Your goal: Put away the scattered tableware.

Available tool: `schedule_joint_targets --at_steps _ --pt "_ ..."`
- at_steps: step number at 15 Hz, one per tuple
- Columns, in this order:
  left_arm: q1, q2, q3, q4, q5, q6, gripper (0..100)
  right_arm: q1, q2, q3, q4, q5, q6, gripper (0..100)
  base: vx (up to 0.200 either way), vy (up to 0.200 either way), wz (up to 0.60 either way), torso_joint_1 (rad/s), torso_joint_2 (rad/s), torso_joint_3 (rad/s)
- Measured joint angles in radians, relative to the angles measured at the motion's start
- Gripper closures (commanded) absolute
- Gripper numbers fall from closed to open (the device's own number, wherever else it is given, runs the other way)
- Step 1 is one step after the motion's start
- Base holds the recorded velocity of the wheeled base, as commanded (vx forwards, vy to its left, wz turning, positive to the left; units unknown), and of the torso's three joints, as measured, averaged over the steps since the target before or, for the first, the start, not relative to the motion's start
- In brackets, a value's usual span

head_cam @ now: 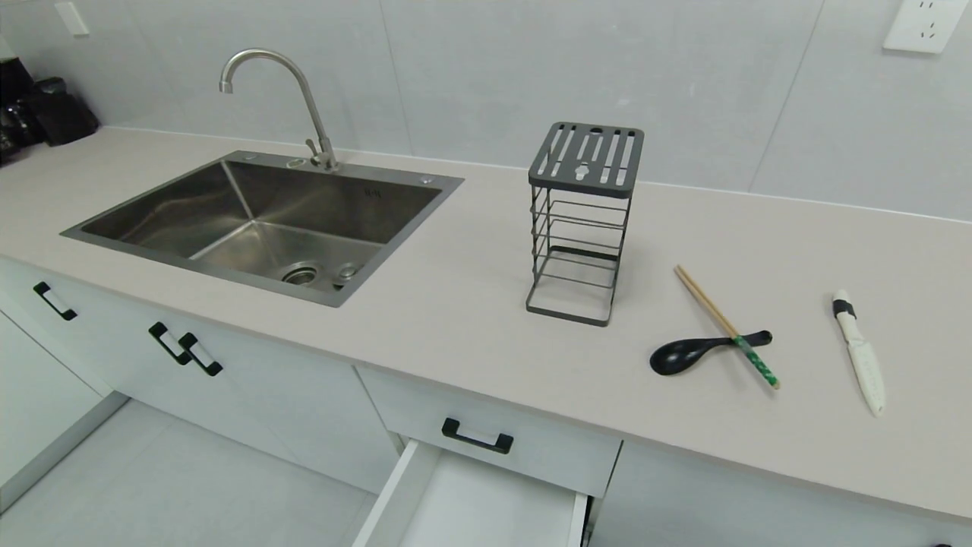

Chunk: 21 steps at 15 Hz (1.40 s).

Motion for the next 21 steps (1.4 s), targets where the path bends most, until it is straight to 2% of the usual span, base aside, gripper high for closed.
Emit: schedule_joint_targets --at_steps 4,5,12,14,15,17,19,21 --pt "0.0 0.0 0.0 -0.001 0.0 0.0 0 0.0 0.001 0.0 0.0 0.0 0.004 100 0.0 0.0 0.0 0.243 -0.47 -0.223" --pt "0.0 0.0 0.001 -0.001 0.0 0.0 0 0.0 0.001 0.0 0.0 0.0 0.002 0 0.0 0.0 0.0 0.076 -0.16 -0.071" --pt "0.0 0.0 0.0 0.0 0.0 0.0 0 0.0 0.001 0.0 -0.014 -0.001 0.001 0 0.0 0.0 0.0 0.008 -0.01 -0.005" --pt "0.0 0.0 0.0 0.0 0.0 0.0 0 0.0 0.001 0.0 -0.129 0.008 -0.033 0 0.0 0.0 0.0 0.0 0.0 0.0" --pt "0.0 0.0 0.0 0.0 0.0 0.0 0 0.0 0.001 0.0 -0.129 0.029 -0.048 0 0.0 0.0 0.0 0.0 0.0 0.0" --pt "0.0 0.0 0.0 0.0 0.0 0.0 0 0.003 0.013 -0.018 -0.041 0.101 -0.057 0 0.0 0.0 0.0 0.0 0.0 0.0" --pt "0.0 0.0 0.0 0.0 0.0 0.0 0 0.013 0.054 -0.086 0.076 0.125 -0.068 0 0.0 0.0 0.0 0.0 0.0 0.0" --pt "0.0 0.0 0.0 0.0 0.0 0.0 0 0.04 0.14 -0.158 0.123 0.143 -0.076 0 0.0 0.0 0.0 0.0 0.0 0.0"
